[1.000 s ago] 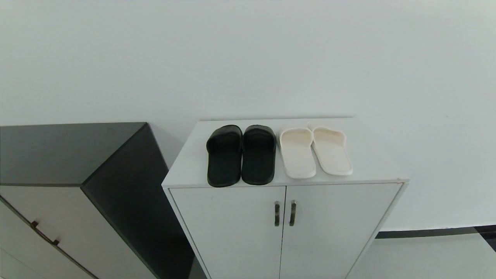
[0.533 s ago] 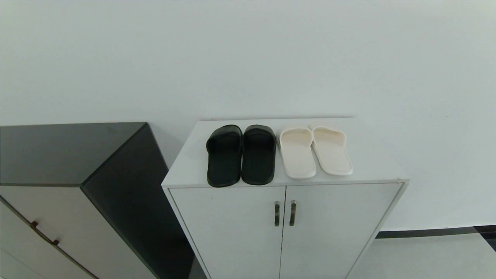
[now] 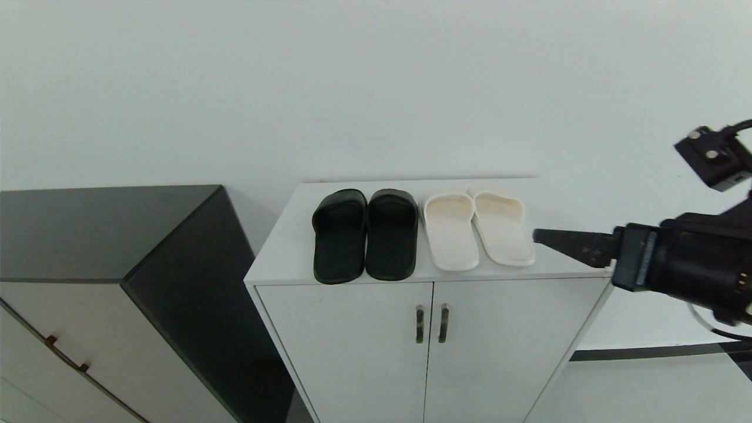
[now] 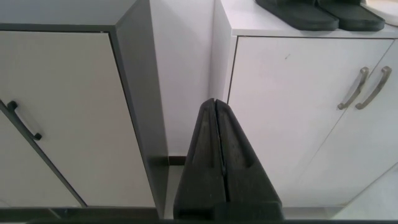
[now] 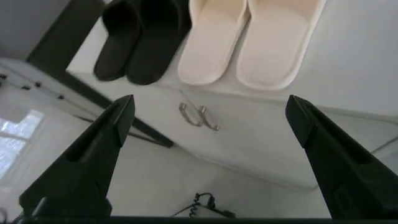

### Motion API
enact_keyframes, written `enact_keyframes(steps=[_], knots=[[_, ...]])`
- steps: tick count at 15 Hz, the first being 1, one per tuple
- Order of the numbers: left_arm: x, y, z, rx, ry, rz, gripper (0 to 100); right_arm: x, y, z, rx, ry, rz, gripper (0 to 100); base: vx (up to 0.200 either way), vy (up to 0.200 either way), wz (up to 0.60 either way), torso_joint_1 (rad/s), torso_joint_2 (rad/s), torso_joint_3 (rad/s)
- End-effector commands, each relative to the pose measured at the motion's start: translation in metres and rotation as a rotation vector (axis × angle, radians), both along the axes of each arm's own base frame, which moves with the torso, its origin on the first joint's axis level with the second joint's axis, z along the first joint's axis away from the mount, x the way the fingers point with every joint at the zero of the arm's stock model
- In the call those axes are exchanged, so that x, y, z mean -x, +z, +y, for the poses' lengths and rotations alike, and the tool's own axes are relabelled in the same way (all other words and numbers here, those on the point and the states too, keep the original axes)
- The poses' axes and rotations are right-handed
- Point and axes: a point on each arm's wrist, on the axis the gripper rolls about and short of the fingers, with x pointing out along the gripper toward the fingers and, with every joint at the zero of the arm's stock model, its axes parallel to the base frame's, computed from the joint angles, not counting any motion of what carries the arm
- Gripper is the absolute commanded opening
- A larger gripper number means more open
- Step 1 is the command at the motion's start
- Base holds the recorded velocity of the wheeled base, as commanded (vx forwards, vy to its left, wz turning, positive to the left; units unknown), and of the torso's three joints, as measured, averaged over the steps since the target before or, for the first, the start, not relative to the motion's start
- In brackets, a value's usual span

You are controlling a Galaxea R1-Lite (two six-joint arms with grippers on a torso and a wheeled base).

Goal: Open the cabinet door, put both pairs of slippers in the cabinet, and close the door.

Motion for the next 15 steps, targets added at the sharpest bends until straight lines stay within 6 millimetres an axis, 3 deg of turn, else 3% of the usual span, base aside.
enact_keyframes(steps=[1,4,6,8,11,15], knots=[[0.0,0.0,0.0,0.0,0.0,-0.001,0,-0.041,-0.014,0.048,0.069,-0.064,0.042,100,0.0,0.0,0.0,0.0,0.0,0.0],[0.0,0.0,0.0,0.002,0.0,-0.001,0,-0.075,-0.023,0.078,0.091,-0.129,0.03,100,0.0,0.0,0.0,0.0,0.0,0.0],[0.0,0.0,0.0,0.002,0.0,-0.001,0,-0.107,-0.039,0.102,0.14,-0.205,0.01,100,0.0,0.0,0.0,0.0,0.0,0.0],[0.0,0.0,0.0,0.002,0.0,-0.001,0,-0.128,-0.05,0.113,0.204,-0.243,-0.051,100,0.0,0.0,0.0,0.0,0.0,0.0],[0.0,0.0,0.0,0.002,0.0,-0.001,0,-0.155,-0.061,0.118,0.272,-0.337,-0.116,100,0.0,0.0,0.0,0.0,0.0,0.0],[0.0,0.0,0.0,0.002,0.0,-0.001,0,-0.17,-0.066,0.115,0.275,-0.378,-0.11,100,0.0,0.0,0.0,0.0,0.0,0.0]])
